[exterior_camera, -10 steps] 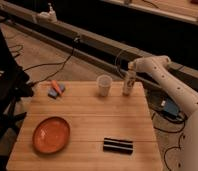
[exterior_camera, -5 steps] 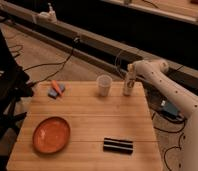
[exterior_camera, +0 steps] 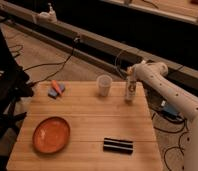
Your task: Stand the bottle upright
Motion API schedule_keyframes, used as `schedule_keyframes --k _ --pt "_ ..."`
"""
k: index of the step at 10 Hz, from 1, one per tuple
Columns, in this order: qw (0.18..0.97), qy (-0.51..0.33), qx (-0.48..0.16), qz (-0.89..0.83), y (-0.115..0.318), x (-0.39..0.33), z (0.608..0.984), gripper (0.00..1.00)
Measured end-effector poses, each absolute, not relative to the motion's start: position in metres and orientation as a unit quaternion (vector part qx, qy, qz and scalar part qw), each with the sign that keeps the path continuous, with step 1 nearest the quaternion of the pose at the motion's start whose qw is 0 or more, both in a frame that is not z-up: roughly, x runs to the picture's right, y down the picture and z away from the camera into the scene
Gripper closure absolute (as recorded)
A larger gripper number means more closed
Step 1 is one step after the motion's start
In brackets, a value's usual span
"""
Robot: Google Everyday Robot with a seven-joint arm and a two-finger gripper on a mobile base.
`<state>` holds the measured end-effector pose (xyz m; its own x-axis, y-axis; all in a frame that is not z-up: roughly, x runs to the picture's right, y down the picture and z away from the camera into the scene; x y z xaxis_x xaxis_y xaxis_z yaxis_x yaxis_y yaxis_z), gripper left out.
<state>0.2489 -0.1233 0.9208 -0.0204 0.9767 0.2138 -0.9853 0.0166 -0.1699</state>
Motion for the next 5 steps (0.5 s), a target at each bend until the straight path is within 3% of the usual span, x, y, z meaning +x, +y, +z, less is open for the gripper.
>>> schedule_keyframes --k 5 --pt "0.675 -0.152 0.039 0.721 -0.157 0.254 0.912 1.00"
